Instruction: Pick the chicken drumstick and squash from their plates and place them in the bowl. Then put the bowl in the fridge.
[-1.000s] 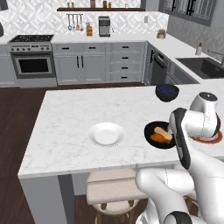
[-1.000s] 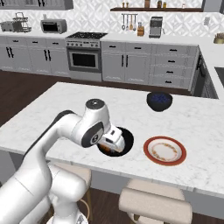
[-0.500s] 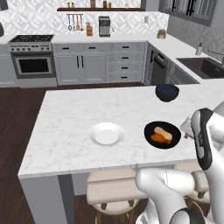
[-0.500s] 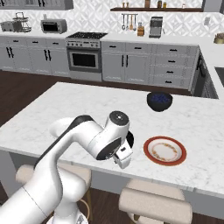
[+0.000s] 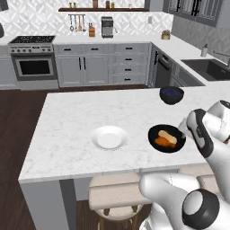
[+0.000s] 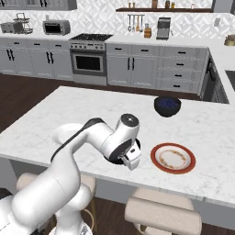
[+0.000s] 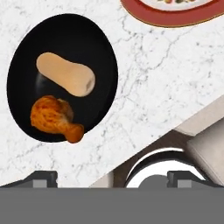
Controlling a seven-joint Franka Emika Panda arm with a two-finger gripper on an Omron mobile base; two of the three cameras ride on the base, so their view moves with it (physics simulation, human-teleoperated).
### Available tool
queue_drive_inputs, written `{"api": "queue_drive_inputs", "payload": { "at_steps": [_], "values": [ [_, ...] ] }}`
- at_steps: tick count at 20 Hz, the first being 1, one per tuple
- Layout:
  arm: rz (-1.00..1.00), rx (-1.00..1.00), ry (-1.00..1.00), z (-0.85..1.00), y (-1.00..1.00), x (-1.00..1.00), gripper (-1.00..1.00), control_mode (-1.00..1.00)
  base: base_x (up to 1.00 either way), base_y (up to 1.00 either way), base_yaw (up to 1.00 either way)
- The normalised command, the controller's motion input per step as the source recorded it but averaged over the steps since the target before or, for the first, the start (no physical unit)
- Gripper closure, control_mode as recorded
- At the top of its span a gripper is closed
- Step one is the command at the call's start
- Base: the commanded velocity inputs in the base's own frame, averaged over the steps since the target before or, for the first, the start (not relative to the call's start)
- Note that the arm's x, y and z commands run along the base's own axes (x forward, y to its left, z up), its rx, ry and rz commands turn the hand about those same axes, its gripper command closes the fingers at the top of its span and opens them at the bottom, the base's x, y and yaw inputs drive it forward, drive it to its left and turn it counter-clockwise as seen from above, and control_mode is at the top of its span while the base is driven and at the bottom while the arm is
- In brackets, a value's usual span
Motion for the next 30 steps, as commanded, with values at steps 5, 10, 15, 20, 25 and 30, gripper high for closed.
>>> {"api": "queue_drive_inputs", "payload": {
  "at_steps": [5,10,15,20,25,30],
  "values": [
    [0.00,0.00,0.00,-0.39,0.00,0.32,-1.00,-1.00,0.00,0.00,0.00],
    [0.00,0.00,0.00,-0.30,0.00,0.30,-1.00,-1.00,0.00,0.00,0.00],
    [0.00,0.00,0.00,-0.29,0.00,0.18,-1.00,-1.00,0.00,0.00,0.00],
    [0.00,0.00,0.00,-0.31,0.00,0.17,-1.00,-1.00,0.00,0.00,0.00],
    [0.00,0.01,0.00,-0.24,-0.05,0.26,-1.00,-1.00,0.00,0.00,0.00],
    [0.00,0.02,0.00,-0.07,-0.10,0.32,-1.00,-1.00,0.00,0.00,0.00]
  ]
}}
